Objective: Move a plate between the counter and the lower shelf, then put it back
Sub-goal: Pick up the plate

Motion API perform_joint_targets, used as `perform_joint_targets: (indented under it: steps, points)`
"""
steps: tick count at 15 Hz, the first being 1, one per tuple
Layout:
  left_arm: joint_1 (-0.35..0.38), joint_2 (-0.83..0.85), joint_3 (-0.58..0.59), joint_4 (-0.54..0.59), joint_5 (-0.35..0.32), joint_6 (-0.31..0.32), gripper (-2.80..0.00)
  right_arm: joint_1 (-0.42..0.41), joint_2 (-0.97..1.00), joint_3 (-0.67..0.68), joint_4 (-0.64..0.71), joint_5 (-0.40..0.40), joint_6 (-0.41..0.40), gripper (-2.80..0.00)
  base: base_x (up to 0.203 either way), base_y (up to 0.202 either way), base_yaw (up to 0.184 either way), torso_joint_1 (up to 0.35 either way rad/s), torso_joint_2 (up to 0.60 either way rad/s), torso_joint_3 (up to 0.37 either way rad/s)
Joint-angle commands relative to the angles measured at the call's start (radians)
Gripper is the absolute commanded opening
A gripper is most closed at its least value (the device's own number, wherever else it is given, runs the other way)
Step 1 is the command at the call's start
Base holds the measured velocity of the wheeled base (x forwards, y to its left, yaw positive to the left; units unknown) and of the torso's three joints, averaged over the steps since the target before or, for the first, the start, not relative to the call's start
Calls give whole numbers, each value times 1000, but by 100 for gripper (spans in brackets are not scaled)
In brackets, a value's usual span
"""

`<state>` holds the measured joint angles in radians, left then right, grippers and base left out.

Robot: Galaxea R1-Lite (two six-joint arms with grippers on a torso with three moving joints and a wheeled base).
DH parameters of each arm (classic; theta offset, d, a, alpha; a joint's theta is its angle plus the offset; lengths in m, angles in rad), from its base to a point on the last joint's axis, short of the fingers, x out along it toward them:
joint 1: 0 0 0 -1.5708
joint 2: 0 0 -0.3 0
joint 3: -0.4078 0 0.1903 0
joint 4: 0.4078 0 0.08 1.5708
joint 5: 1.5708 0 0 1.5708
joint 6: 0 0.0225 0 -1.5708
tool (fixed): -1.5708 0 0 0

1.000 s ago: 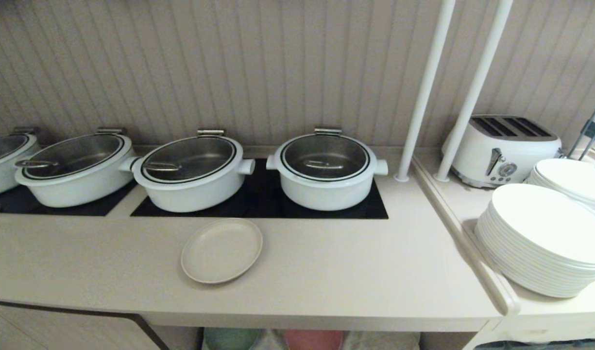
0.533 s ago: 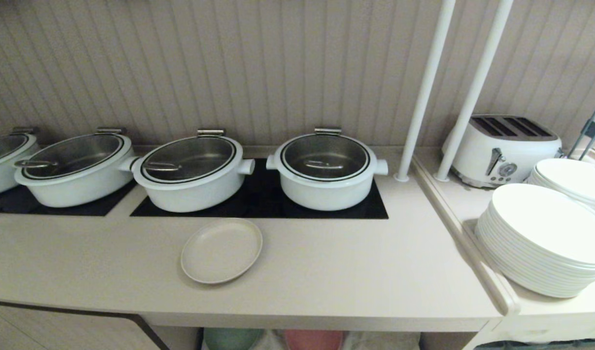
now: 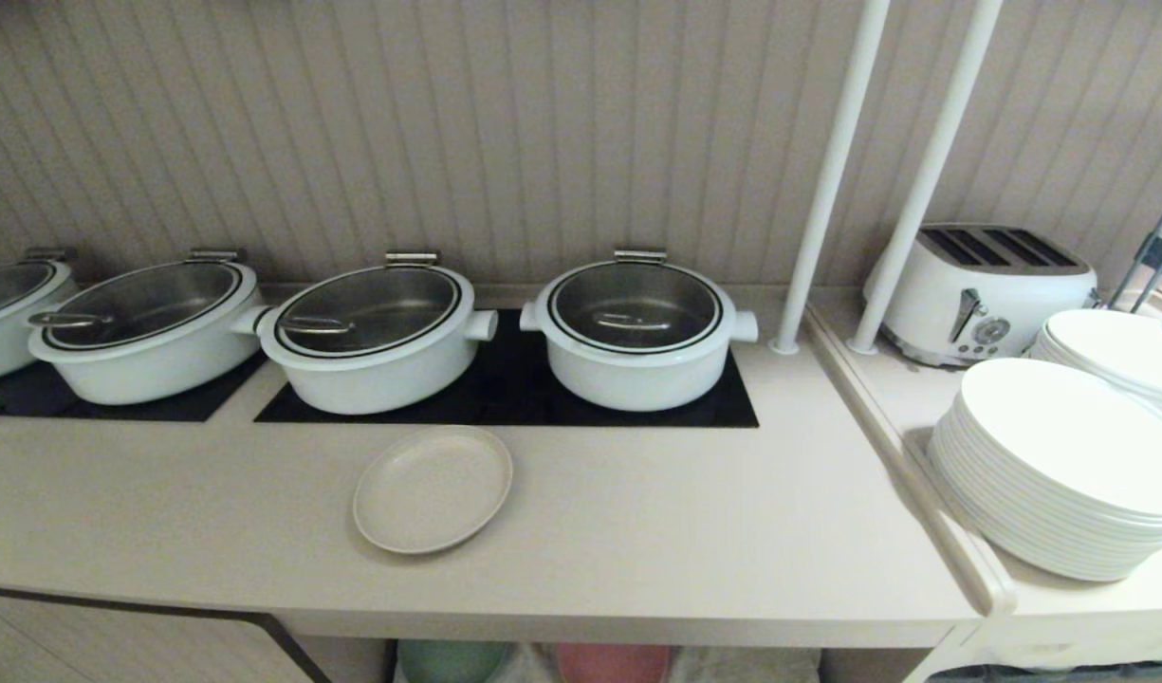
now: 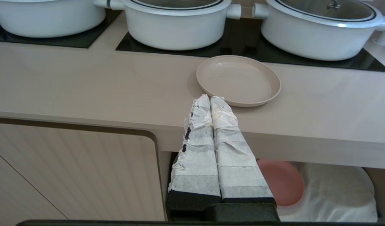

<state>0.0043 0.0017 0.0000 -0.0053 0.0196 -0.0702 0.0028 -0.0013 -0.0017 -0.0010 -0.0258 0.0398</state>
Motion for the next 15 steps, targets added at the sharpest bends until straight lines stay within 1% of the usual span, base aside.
perform_joint_targets:
  steps: [1, 3, 5, 7, 8, 10, 12, 13, 15]
  points:
    - [0, 0, -2, 4, -5, 2, -280, 0, 1, 0, 0, 0, 0, -280, 0, 0, 0, 0, 0, 0]
    - [0, 17, -12, 37, -16, 32, -280, 0, 1, 0, 0, 0, 0, -280, 0, 0, 0, 0, 0, 0]
    - [0, 29, -18, 48, -32, 79, -280, 0, 1, 0, 0, 0, 0, -280, 0, 0, 0, 0, 0, 0]
    - [0, 42, -25, 55, -33, 88, -280, 0, 1, 0, 0, 0, 0, -280, 0, 0, 0, 0, 0, 0]
    - [0, 44, -44, 83, -32, 92, -280, 0, 1, 0, 0, 0, 0, -280, 0, 0, 0, 0, 0, 0]
    - [0, 64, -132, 221, -42, 94, -280, 0, 1, 0, 0, 0, 0, -280, 0, 0, 0, 0, 0, 0]
    - [-1, 119, -234, 359, -69, 96, -280, 0, 1, 0, 0, 0, 0, -280, 0, 0, 0, 0, 0, 0]
    - [-3, 171, -266, 386, -79, 96, -280, 0, 1, 0, 0, 0, 0, -280, 0, 0, 0, 0, 0, 0]
    - [-5, 293, -324, 407, -82, 96, -280, 0, 1, 0, 0, 0, -1, -280, 0, 0, 0, 0, 0, 0]
